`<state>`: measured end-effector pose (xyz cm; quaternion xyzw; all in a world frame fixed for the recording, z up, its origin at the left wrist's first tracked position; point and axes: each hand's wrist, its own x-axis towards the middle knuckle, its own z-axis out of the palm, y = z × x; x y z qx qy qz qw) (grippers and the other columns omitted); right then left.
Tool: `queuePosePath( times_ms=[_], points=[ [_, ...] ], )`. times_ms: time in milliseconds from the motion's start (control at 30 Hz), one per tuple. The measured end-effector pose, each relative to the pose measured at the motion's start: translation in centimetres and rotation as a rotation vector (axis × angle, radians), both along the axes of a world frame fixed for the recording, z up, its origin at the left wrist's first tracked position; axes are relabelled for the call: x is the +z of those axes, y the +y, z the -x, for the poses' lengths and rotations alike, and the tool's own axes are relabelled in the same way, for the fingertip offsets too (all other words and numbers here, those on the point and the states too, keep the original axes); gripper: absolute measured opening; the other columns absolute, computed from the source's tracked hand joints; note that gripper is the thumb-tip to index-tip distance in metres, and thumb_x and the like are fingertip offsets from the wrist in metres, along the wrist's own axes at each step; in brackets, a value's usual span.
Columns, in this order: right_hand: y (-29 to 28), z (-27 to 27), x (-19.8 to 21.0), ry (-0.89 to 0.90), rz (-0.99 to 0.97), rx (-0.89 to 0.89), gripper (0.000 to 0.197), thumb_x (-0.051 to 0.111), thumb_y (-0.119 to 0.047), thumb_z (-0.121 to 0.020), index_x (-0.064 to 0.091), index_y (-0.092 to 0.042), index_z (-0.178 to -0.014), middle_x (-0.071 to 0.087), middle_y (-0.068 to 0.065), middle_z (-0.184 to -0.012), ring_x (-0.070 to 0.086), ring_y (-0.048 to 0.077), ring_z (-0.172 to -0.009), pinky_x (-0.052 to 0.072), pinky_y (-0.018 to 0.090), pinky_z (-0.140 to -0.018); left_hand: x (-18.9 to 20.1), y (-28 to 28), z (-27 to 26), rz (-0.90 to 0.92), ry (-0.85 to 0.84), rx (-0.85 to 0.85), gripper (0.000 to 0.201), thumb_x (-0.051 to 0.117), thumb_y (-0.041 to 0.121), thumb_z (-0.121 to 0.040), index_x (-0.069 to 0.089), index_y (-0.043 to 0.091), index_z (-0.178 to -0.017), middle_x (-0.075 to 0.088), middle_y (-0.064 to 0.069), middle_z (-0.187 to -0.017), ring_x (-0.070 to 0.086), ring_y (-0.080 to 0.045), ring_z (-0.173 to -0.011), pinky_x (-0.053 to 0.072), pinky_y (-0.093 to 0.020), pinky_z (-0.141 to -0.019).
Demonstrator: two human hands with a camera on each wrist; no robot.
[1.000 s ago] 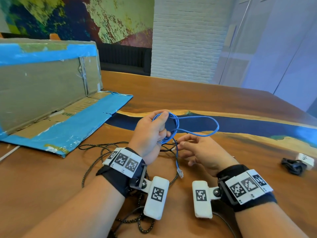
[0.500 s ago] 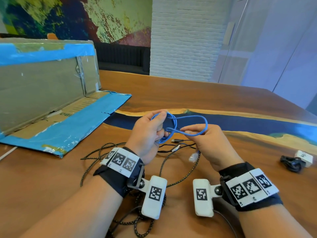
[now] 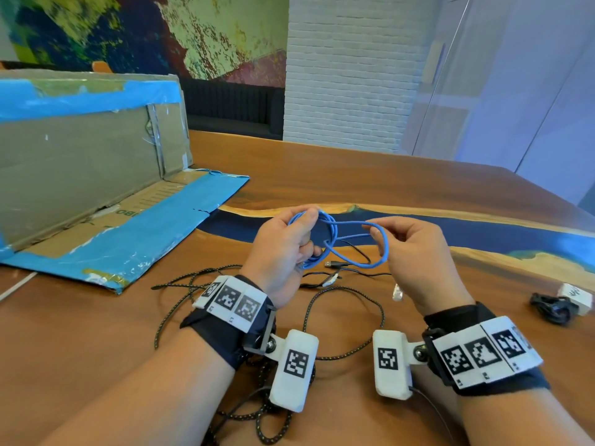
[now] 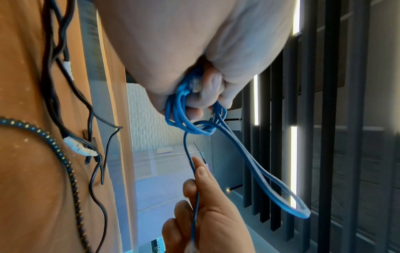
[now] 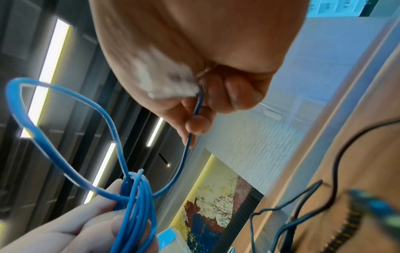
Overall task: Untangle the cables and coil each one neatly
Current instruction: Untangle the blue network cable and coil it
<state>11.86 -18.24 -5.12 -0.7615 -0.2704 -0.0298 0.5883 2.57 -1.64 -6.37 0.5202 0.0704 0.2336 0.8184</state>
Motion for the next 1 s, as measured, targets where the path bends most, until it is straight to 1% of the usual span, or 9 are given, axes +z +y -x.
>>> queuePosePath(
  times_ms=[133,200,300,400,567,733,867,933,1000],
  points=[
    [-0.1,-0.3,-0.2,-0.018,0.072,0.024,0.024,0.06,-0.012,-0.101,0.076,-0.029,-0.103,0.073,-0.005,-0.104,0.064,0.005,-0.095,0.05,0.024,-0.078,0.0,0.0,0.0,-0.014,-0.01,0.03,0.016,0.052,0.02,-0.106,0.066,0.014,-0.112,0.032,0.006,-0.054,0.028,-0.01,-0.047,0.046,-0.028,-0.064],
    [0.2,0.1,0.0,-0.019,-0.011,0.033,0.027,0.058,-0.009,-0.102,0.076,-0.028,-0.097,0.074,-0.007,-0.099,0.065,0.0,-0.089,0.052,0.024,-0.078,0.2,0.0,0.0,-0.02,-0.007,0.066,0.015,0.053,0.02,-0.106,0.065,0.014,-0.112,0.033,0.007,-0.052,0.028,-0.01,-0.047,0.046,-0.027,-0.063],
    [0.8,1.4,0.2,0.069,-0.134,0.208,0.032,0.053,0.006,-0.099,0.077,-0.015,-0.099,0.075,0.006,-0.088,0.066,0.016,-0.071,0.057,0.029,-0.068,0.2,0.0,-0.1,-0.013,-0.018,0.117,0.015,0.053,0.021,-0.106,0.065,0.013,-0.111,0.033,0.008,-0.052,0.029,-0.01,-0.047,0.043,-0.028,-0.064],
    [1.5,2.7,-0.3,0.068,-0.058,0.411,0.035,0.061,0.011,-0.093,0.075,-0.013,-0.115,0.076,0.011,-0.097,0.073,0.022,-0.079,0.061,0.031,-0.074,0.2,0.0,-0.1,-0.019,-0.024,0.143,0.02,0.052,0.022,-0.106,0.065,0.01,-0.117,0.035,0.008,-0.052,0.031,-0.008,-0.046,0.042,-0.023,-0.058],
    [2.4,3.8,0.0,0.161,-0.328,0.389,0.015,0.063,-0.012,-0.097,0.078,-0.008,-0.097,0.076,0.011,-0.082,0.072,0.025,-0.075,0.06,0.033,-0.071,0.2,0.1,-0.1,-0.041,-0.026,0.163,0.014,0.054,0.02,-0.106,0.066,0.013,-0.109,0.036,0.008,-0.052,0.031,-0.008,-0.045,0.041,-0.023,-0.056],
    [0.0,1.2,2.6,0.451,-0.803,0.318,0.046,0.037,-0.043,-0.107,0.046,-0.017,-0.07,0.048,0.002,-0.066,0.056,0.02,-0.06,0.056,0.034,-0.061,0.3,1.4,-0.2,-0.02,-0.015,0.23,0.018,0.053,0.021,-0.106,0.064,0.011,-0.116,0.045,0.008,-0.052,0.034,-0.006,-0.042,0.042,-0.026,-0.06],
    [-2.6,-2.2,2.2,0.425,-0.486,0.015,0.043,0.045,-0.044,-0.107,0.056,-0.018,-0.074,0.032,-0.004,-0.058,0.023,0.012,-0.041,0.023,0.024,-0.037,0.6,2.4,-0.1,0.003,-0.022,0.257,0.028,0.052,0.024,-0.107,0.061,0.007,-0.127,0.034,0.01,-0.048,0.031,-0.007,-0.043,0.045,-0.024,-0.06],
    [-3.2,-3.1,1.5,0.176,-0.177,-0.111,0.03,0.055,-0.035,-0.105,0.073,-0.018,-0.089,0.043,-0.008,-0.059,0.034,0.01,-0.046,0.029,0.023,-0.043,0.6,2.3,-0.1,0.01,-0.028,0.232,0.03,0.052,0.024,-0.107,0.06,0.006,-0.129,0.032,0.009,-0.049,0.03,-0.008,-0.043,0.045,-0.024,-0.06],
    [-3.4,-3.1,1.4,-0.017,0.062,-0.15,0.015,0.063,-0.024,-0.101,0.077,-0.026,-0.102,0.065,-0.01,-0.077,0.058,0.008,-0.068,0.044,0.023,-0.061,0.6,2.0,-0.1,0.004,-0.026,0.216,0.028,0.052,0.024,-0.107,0.061,0.007,-0.127,0.031,0.009,-0.049,0.028,-0.009,-0.043,0.045,-0.026,-0.061]
  ],
)
